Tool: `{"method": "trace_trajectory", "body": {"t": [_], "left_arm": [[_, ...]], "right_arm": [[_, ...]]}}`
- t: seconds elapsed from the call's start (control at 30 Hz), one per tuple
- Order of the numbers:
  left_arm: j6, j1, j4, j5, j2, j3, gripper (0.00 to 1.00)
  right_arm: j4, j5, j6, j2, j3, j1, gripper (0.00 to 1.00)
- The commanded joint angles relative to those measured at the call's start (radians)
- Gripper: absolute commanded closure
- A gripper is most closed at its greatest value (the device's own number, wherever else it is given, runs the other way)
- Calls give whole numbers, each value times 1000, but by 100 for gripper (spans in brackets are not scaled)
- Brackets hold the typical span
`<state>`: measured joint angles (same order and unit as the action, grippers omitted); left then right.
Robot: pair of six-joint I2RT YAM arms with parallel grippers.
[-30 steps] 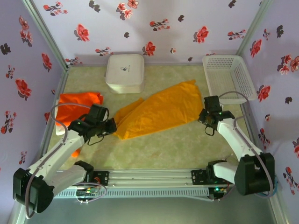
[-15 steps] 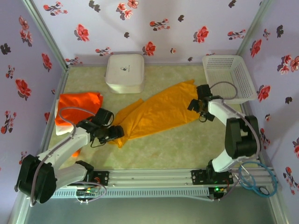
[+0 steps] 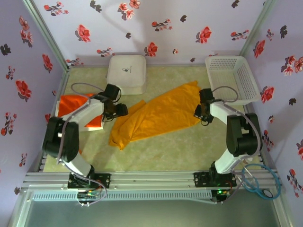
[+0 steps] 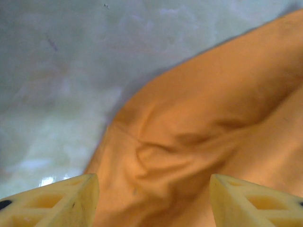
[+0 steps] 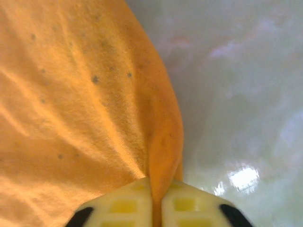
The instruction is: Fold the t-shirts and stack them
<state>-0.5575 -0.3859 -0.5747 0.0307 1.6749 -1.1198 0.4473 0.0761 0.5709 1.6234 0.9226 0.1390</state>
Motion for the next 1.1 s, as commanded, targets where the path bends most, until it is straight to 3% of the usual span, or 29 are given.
{"method": "trace_trajectory", "body": {"t": [0.0, 0.1, 0.17, 0.27, 0.33, 0.43, 0.8, 1.0, 1.07], "left_arm": [[68, 4, -8, -48, 117, -58, 39], [69, 3, 26, -32, 186, -81, 40], [70, 1, 50, -9, 211, -92, 41], [70, -13, 68, 18, 242, -110, 43], [77, -31, 64, 23, 264, -130, 44], [77, -58, 62, 32, 283, -151, 45], [96, -106, 87, 92, 352, -259, 47], [105, -128, 85, 95, 362, -251, 57], [105, -129, 65, 94, 367, -257, 66]], "right_arm": [[91, 46, -19, -104, -43, -6, 95], [134, 84, -16, -212, -92, -7, 96], [150, 83, -10, -269, -125, -7, 91], [154, 80, -11, -317, -165, -9, 60], [154, 88, -13, -310, -171, -10, 31], [154, 103, -17, -286, -163, -10, 14], [113, 83, -18, -274, -149, -9, 12], [89, 74, -11, -269, -149, -9, 14], [84, 68, -10, -263, -146, -10, 15]]}}
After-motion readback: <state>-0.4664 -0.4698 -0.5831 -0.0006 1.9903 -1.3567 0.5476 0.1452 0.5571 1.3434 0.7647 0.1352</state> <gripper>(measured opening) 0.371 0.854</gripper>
